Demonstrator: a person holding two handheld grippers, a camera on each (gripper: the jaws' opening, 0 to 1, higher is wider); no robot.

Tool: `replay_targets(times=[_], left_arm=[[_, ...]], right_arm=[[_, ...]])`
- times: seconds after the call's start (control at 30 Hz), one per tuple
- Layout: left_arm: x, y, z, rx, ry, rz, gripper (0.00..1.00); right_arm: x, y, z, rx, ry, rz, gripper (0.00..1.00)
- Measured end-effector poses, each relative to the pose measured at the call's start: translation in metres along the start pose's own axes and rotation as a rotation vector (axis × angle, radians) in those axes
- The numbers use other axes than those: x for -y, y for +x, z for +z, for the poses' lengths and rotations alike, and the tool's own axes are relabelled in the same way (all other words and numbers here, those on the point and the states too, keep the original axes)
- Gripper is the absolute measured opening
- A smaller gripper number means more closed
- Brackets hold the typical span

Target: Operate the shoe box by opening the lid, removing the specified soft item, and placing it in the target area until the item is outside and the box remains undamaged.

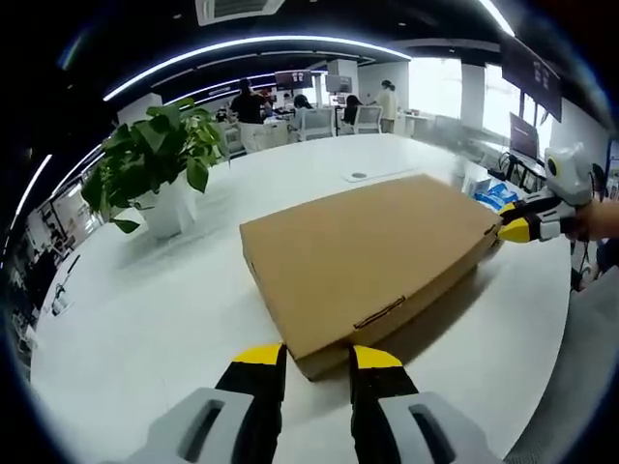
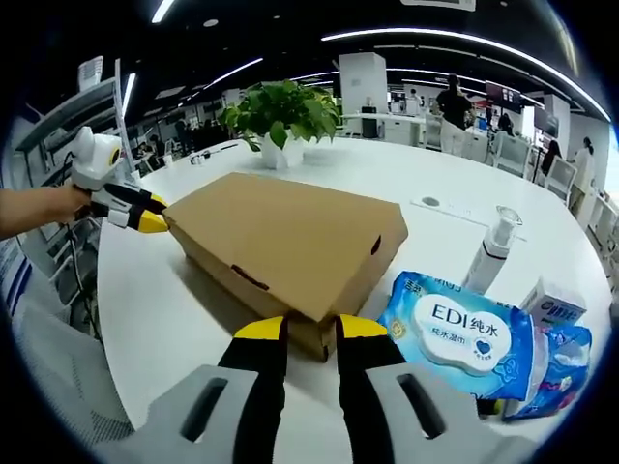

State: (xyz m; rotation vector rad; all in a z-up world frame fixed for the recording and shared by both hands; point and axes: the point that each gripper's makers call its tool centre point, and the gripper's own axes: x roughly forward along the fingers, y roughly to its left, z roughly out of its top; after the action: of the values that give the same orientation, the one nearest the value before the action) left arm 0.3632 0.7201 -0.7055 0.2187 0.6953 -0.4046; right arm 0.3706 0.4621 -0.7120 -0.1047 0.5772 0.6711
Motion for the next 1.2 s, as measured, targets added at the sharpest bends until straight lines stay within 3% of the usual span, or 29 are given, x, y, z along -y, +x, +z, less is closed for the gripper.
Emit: replay_targets(times=[0.2, 0.47, 0.63, 0.93, 1.2], left_arm=[[-0.002, 0.003, 0.003, -0.001, 0.001, 0.003, 0.25], [-0.001, 0.003, 0.001, -0.004, -0.060, 0.005, 0.26], [0.005, 0.002, 0.001, -0.004, -0.066, 0.011, 0.30], [0.013, -0.013, 0.004, 0.042, -0.091, 0.028, 0.41], [0.027, -0.035, 0.006, 0.098, -0.095, 0.047, 0.54]], right_arm=[[0.002, 0.002, 0.002, 0.001, 0.002, -0.004, 0.18], [0.003, 0.002, 0.002, -0.003, 0.008, -0.006, 0.19], [0.005, 0.000, 0.001, 0.011, 0.013, -0.018, 0.31], [0.016, -0.021, -0.001, 0.032, -0.014, -0.036, 0.36], [0.038, -0.055, -0.012, 0.044, -0.038, -0.073, 0.47]])
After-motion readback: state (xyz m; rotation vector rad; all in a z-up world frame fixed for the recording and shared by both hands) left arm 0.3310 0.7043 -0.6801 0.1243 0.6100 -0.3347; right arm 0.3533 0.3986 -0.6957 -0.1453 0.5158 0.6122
